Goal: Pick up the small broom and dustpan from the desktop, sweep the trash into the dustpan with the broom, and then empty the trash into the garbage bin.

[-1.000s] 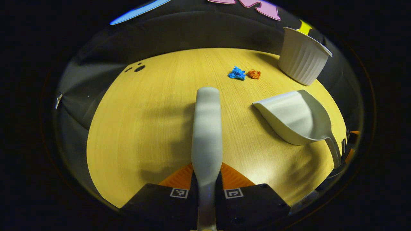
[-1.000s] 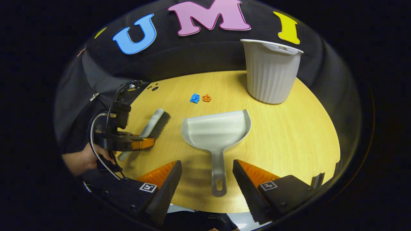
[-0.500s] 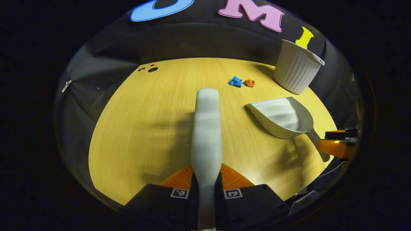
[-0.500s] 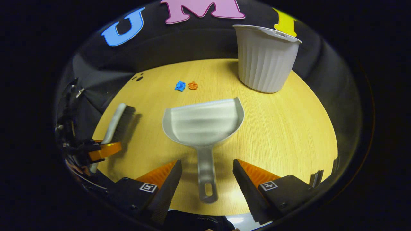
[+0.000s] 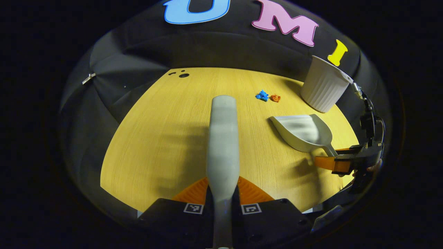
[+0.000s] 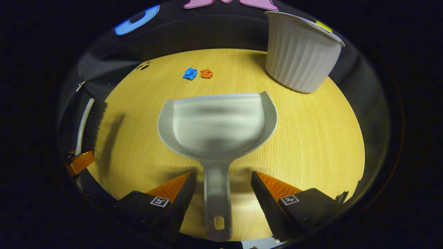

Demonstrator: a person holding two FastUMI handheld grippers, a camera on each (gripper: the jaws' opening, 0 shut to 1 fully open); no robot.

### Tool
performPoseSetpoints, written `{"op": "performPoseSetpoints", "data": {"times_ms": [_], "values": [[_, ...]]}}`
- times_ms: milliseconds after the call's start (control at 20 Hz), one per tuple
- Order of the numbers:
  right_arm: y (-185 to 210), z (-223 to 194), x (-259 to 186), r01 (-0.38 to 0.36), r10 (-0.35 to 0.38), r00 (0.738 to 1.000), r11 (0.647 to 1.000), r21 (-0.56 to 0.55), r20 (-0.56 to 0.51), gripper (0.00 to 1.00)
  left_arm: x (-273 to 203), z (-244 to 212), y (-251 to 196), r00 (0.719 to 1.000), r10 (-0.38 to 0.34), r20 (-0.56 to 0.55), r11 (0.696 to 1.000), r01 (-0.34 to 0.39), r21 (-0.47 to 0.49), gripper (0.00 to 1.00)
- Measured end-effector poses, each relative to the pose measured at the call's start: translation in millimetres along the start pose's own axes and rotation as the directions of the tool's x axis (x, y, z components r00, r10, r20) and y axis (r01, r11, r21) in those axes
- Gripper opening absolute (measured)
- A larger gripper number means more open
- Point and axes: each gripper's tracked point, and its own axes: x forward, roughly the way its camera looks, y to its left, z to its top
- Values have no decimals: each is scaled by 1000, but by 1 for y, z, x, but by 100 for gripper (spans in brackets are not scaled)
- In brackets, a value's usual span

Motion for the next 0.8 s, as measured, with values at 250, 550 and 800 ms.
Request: {"op": "performPoseSetpoints", "data": {"times_ms": [250, 550, 800], "values": [[-2, 0, 14, 15, -14, 999, 1000, 23, -43, 92, 3, 2, 6, 999, 35, -5, 999, -35, -39, 25], [-1, 9, 19, 31, -32, 998, 999, -27, -47, 63, 13, 6, 5, 998, 52, -22, 996, -53, -67, 25], [-1, 10, 19, 12, -14, 998, 999, -31, -64, 40, 24, 14, 0, 998, 52, -36, 997, -53, -55, 25]]}}
